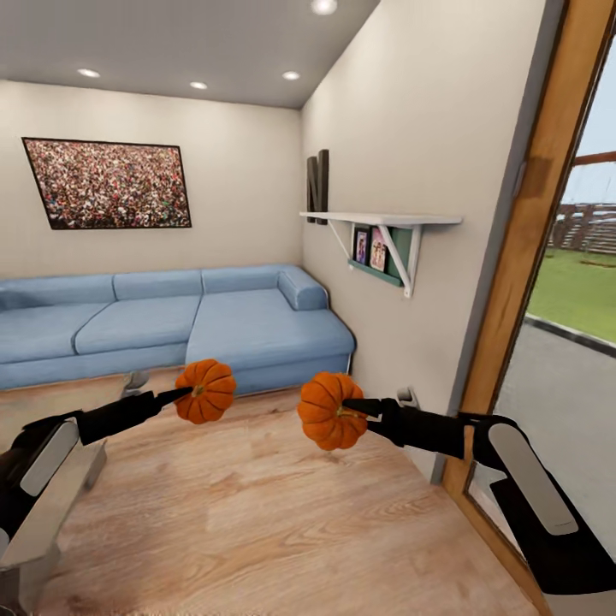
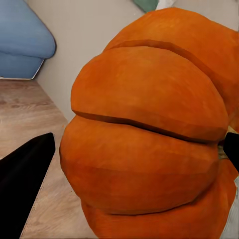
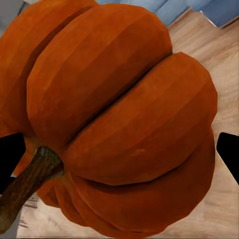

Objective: Place each of the two pumpkins and all three candles from the living room inside a cabinet in the living room (use any cabinet), then make sure every cabinet is closed, and position the cauldron so it is next to a table in the living room.

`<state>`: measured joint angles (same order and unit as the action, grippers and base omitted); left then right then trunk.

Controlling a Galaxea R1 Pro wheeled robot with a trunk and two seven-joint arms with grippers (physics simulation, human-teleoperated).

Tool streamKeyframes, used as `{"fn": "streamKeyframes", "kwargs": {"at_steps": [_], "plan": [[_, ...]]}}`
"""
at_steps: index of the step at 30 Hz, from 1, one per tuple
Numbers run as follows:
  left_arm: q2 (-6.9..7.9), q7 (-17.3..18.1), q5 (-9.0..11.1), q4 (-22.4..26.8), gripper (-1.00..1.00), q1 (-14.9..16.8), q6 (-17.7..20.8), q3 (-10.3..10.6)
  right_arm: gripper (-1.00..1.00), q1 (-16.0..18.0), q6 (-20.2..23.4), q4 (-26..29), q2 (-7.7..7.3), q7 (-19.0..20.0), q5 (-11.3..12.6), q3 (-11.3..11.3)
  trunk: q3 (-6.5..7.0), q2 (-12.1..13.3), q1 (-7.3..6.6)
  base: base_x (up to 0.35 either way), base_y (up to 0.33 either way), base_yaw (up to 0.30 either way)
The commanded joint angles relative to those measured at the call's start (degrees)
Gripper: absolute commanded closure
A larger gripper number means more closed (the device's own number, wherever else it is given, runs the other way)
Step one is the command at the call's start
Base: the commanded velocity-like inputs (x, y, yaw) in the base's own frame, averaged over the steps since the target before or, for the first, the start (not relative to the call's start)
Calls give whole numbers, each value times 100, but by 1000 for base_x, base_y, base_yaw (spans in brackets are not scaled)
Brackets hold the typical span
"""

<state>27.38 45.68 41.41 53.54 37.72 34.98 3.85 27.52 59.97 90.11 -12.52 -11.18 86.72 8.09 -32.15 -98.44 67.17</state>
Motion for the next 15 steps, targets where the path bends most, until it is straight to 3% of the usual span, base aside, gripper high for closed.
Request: {"fn": "streamKeyframes", "kwargs": {"at_steps": [1,6,15], "plan": [[4,1,87,4,100,10,52,13,100,3,3,7,-5,-60,64,3,-6,-4,-1,-5,-5,289],[4,4,91,29,100,9,53,14,100,1,3,7,-5,-60,66,1,-6,-4,-1,-2,-2,289],[4,2,96,62,100,8,53,17,100,2,3,7,-5,-60,71,0,156,357,-198,0,0,289]]}}
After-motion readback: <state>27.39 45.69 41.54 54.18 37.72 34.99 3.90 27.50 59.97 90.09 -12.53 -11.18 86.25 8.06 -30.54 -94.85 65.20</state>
